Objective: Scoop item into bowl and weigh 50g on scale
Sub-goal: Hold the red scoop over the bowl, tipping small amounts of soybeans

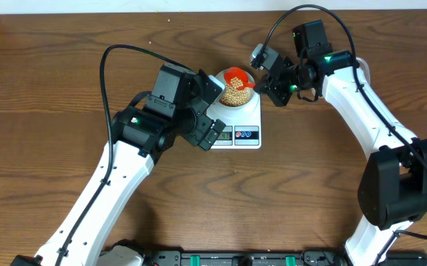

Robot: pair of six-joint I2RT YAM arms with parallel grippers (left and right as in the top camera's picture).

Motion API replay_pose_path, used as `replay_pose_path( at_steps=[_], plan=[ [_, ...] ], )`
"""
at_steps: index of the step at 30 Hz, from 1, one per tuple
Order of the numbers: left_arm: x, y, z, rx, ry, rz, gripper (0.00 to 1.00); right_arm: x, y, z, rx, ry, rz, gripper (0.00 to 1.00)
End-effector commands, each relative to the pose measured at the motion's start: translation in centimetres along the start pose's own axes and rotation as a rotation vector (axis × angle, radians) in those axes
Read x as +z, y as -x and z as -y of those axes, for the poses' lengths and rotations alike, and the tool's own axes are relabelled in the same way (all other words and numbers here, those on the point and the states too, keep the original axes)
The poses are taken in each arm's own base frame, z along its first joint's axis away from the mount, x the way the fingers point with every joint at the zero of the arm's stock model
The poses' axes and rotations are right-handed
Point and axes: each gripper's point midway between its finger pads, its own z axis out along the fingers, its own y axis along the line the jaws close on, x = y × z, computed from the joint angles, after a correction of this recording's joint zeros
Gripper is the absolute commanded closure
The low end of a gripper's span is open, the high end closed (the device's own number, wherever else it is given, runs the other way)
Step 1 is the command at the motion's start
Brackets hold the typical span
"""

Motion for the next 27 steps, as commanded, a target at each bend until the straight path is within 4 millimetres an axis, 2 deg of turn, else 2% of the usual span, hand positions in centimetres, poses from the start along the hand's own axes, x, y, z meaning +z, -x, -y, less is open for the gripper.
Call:
replay_pose_path(
  at_steps=[1, 18, 27],
  plan=[
    [-0.01, 0.12, 0.05, -0.004, -0.009, 0.004, 0.02, -0.9, 1.12, -0.58, -0.058, -0.004, 0.028, 0.99],
    [-0.01, 0.12, 0.05, -0.004, -0.009, 0.004, 0.02, -0.9, 1.12, -0.59, -0.142, -0.005, 0.028, 0.99],
    [-0.01, 0.12, 0.05, -0.004, -0.009, 0.004, 0.02, -0.56, 1.4, -1.21, -0.207, 0.004, 0.027, 0.99]
  ],
)
